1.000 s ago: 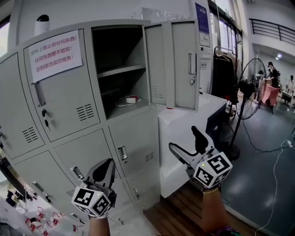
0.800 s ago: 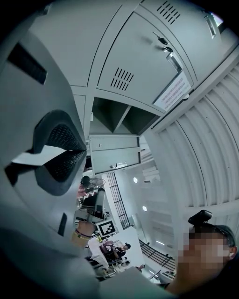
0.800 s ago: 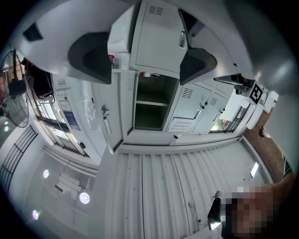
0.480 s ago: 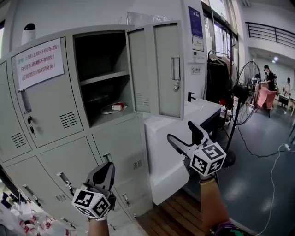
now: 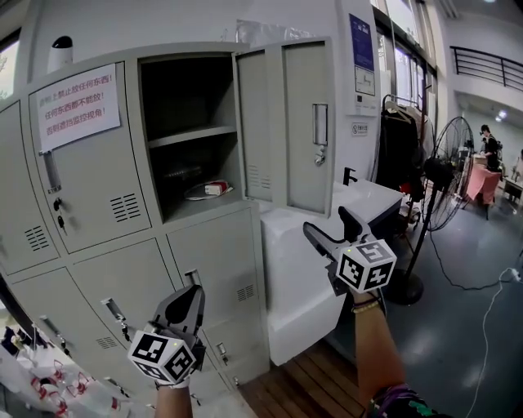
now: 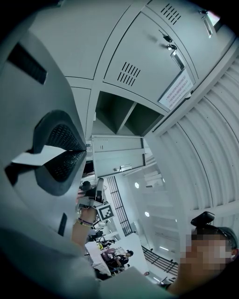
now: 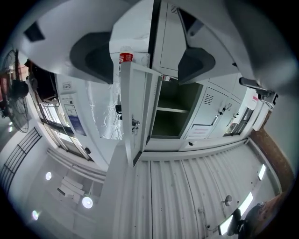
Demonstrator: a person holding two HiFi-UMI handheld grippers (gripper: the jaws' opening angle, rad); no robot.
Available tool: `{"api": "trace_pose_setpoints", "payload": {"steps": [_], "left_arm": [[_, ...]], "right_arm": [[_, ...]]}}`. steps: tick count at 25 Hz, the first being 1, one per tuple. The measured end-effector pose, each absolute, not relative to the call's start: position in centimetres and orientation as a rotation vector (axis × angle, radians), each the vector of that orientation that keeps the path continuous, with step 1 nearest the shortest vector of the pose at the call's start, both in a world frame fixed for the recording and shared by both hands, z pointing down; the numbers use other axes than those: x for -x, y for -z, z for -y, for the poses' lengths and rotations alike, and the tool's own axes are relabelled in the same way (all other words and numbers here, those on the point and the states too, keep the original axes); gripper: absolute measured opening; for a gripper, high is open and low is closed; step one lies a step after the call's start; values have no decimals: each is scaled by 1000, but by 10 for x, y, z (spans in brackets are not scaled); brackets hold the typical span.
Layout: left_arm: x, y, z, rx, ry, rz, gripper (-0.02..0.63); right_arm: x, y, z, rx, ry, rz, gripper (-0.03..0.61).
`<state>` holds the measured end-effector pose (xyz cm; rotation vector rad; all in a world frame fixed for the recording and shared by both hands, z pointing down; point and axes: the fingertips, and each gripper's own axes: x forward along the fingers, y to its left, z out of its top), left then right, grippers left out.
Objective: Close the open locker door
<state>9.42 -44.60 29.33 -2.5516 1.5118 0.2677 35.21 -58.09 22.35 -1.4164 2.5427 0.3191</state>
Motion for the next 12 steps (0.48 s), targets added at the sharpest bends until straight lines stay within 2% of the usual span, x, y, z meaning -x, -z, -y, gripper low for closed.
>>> {"api": "trace_pose_setpoints", "payload": {"steps": [12], "left_arm": [[-96, -290, 449, 2524, -257, -1524, 20]], "right_arm": [[-360, -214, 610, 1392, -261, -2543, 368]]}}
